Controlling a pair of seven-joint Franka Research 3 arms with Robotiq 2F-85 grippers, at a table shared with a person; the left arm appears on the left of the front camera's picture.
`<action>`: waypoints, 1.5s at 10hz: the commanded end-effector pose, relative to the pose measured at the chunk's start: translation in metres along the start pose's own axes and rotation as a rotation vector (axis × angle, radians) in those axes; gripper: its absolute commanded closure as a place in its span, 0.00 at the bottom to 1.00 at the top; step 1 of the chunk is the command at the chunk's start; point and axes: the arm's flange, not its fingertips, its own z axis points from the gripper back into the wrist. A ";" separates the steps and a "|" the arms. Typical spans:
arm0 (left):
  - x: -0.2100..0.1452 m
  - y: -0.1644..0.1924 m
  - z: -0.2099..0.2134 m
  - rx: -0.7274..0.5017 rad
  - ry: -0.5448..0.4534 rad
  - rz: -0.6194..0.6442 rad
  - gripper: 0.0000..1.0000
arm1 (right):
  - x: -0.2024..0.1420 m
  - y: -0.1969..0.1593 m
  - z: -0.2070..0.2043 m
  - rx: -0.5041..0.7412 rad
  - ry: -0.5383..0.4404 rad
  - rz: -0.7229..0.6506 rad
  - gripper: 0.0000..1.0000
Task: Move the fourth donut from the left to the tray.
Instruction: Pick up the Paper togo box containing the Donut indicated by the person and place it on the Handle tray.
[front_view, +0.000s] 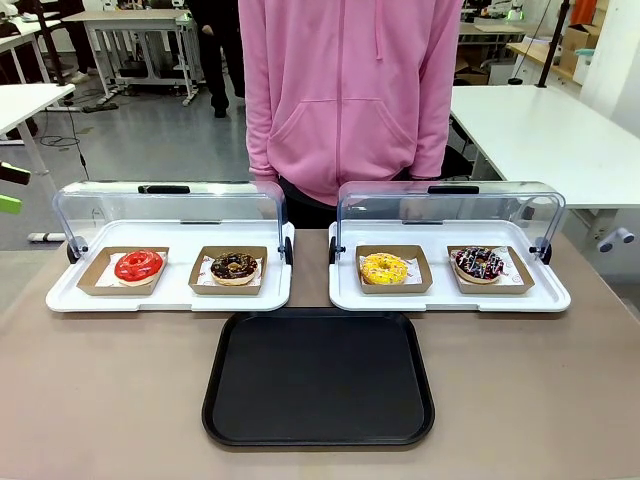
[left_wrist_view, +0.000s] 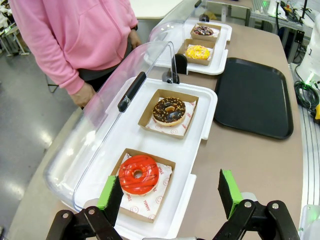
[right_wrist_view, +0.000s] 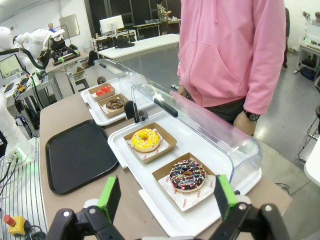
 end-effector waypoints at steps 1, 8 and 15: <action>0.003 0.000 0.002 -0.005 0.009 0.007 0.00 | 0.003 0.001 0.000 0.001 -0.006 -0.004 0.00; 0.003 0.000 0.002 -0.005 0.009 0.007 0.00 | 0.003 0.001 0.000 0.001 -0.006 -0.004 0.00; 0.003 0.000 0.002 -0.005 0.009 0.007 0.00 | 0.003 0.001 0.000 0.001 -0.006 -0.004 0.00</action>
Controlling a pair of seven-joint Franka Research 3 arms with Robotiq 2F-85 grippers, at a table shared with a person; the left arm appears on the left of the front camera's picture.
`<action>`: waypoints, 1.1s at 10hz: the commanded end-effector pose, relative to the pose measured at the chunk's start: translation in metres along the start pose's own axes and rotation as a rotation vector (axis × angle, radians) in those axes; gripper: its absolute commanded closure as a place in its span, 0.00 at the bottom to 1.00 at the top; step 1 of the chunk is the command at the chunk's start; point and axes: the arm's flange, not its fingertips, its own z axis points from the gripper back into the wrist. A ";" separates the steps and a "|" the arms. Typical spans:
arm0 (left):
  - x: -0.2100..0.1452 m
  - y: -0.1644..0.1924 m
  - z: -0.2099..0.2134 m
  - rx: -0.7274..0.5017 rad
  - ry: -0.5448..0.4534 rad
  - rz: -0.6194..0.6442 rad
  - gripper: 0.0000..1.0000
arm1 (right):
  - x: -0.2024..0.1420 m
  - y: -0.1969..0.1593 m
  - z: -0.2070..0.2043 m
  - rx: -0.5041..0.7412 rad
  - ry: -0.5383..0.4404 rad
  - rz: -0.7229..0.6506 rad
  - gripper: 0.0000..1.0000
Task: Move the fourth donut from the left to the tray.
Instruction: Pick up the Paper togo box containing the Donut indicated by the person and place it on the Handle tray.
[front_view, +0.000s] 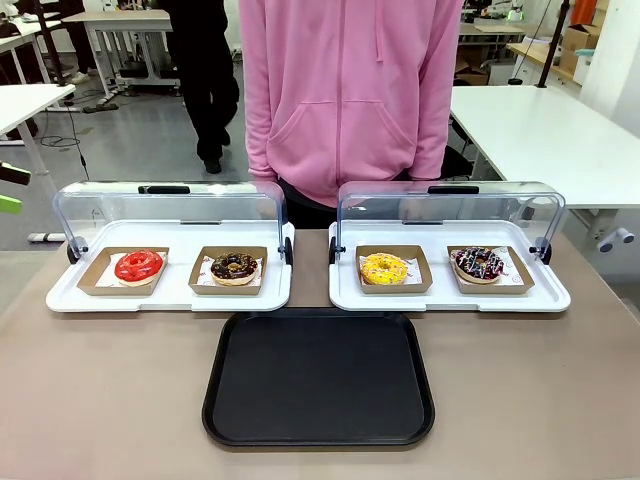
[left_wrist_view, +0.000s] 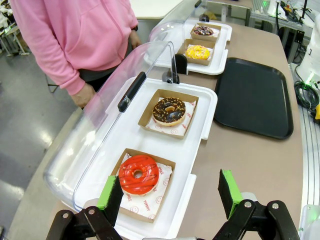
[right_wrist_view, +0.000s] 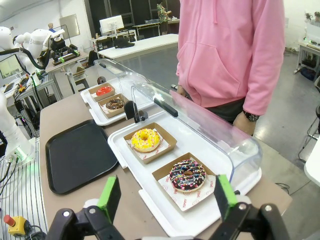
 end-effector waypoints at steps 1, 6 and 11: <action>0.003 0.000 0.002 -0.005 0.009 0.007 0.00 | 0.003 0.001 0.000 0.001 -0.006 -0.004 0.00; 0.003 0.000 0.002 -0.005 0.009 0.007 0.00 | 0.003 0.001 0.000 0.001 -0.006 -0.004 0.00; 0.003 0.000 0.002 -0.005 0.009 0.007 0.00 | 0.003 0.001 0.000 0.001 -0.006 -0.004 0.00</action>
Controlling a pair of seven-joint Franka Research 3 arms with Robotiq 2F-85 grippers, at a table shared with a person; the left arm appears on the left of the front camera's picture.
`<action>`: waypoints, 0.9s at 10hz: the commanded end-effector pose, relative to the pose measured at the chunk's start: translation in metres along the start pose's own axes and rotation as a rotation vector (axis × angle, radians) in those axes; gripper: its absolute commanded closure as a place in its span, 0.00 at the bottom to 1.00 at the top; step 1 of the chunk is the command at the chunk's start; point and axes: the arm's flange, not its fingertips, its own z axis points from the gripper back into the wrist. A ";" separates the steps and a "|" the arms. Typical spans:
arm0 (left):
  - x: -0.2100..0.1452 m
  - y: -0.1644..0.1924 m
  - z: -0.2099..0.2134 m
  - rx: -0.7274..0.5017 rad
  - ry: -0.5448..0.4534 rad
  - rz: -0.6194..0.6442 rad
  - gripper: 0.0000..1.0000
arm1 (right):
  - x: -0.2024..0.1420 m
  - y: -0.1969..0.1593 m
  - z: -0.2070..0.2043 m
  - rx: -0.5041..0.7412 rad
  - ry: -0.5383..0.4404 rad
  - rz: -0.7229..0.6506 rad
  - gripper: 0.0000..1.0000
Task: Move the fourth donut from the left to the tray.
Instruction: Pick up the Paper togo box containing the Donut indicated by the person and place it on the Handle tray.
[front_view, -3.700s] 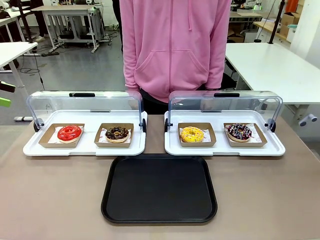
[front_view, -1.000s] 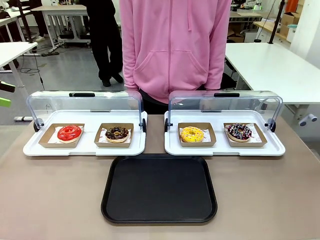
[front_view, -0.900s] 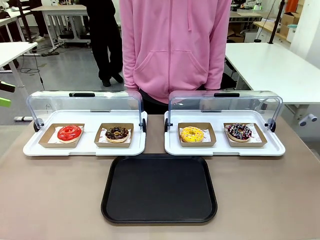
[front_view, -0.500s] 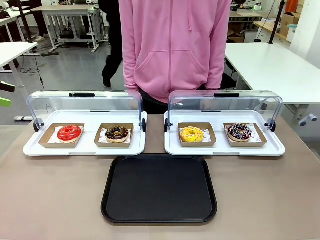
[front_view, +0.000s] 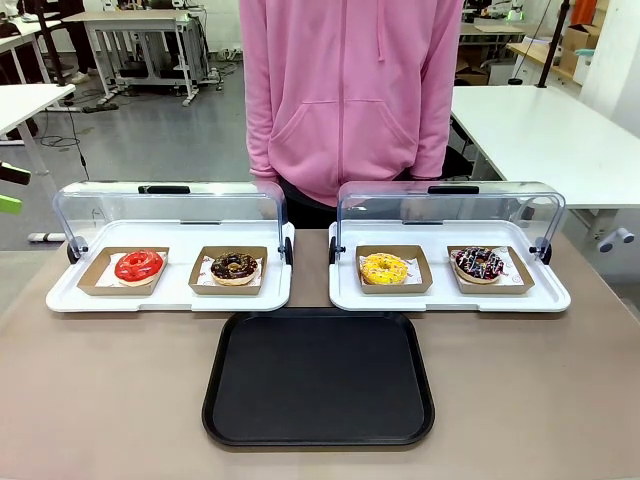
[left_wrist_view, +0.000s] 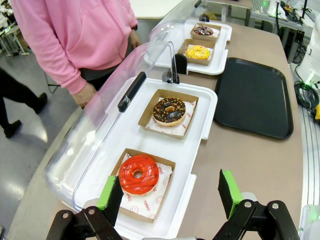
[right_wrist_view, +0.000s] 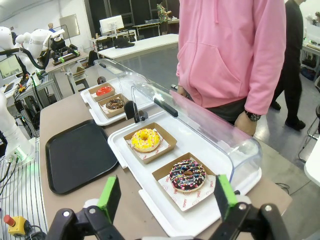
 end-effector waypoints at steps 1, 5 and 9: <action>0.003 0.000 0.002 -0.005 0.009 0.007 0.00 | 0.003 0.001 0.000 0.001 -0.006 -0.004 0.00; 0.003 0.000 0.002 -0.005 0.009 0.007 0.00 | 0.003 0.001 0.000 0.001 -0.006 -0.004 0.00; 0.003 0.000 0.002 -0.005 0.009 0.007 0.00 | 0.003 0.001 0.000 0.001 -0.006 -0.004 0.00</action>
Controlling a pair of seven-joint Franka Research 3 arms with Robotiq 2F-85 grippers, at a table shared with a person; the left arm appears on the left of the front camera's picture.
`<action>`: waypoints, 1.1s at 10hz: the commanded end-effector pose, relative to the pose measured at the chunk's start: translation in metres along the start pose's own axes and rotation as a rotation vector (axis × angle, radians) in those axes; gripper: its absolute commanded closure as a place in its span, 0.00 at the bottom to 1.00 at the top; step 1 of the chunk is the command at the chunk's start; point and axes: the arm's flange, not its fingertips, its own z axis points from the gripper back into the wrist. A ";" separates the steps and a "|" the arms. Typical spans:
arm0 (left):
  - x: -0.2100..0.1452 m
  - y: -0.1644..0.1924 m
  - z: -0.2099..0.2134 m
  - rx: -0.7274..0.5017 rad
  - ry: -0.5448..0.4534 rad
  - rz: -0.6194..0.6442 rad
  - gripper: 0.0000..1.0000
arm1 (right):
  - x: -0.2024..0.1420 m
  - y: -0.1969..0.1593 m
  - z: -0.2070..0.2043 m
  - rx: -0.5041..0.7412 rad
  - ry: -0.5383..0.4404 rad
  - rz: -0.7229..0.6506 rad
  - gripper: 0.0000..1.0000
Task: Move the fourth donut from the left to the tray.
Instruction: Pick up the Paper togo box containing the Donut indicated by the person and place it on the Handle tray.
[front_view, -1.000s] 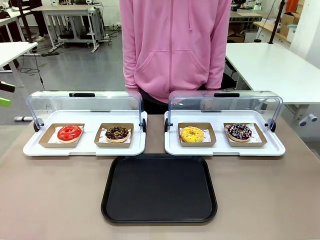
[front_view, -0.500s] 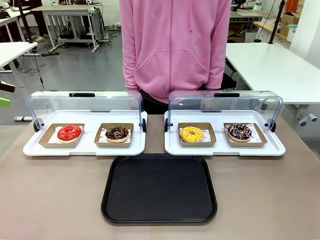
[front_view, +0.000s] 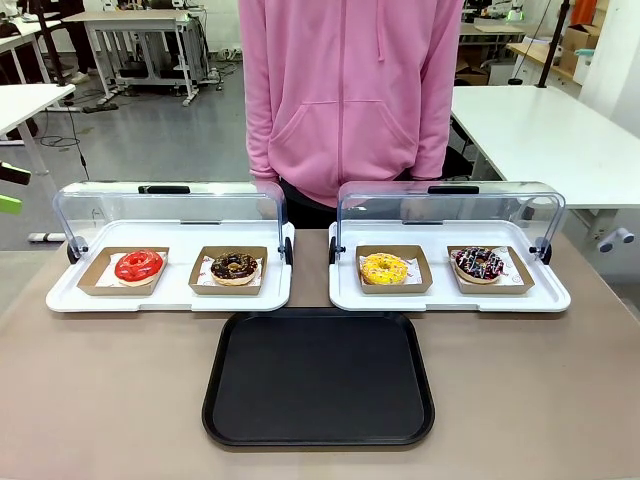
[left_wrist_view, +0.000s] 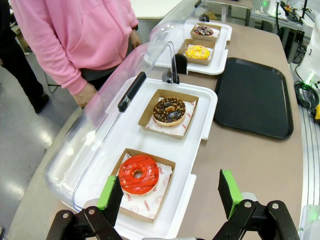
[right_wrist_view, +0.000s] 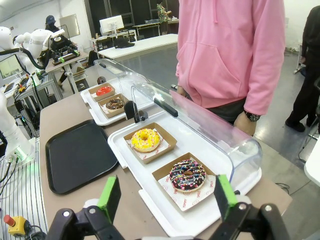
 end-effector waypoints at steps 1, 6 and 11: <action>0.003 0.000 0.002 -0.005 0.009 0.007 0.00 | 0.003 0.001 0.000 0.001 -0.006 -0.004 0.00; 0.003 0.000 0.002 -0.005 0.009 0.007 0.00 | 0.003 0.001 0.000 0.001 -0.006 -0.004 0.00; 0.003 0.000 0.002 -0.005 0.009 0.007 0.00 | 0.003 0.001 0.000 0.001 -0.006 -0.004 0.00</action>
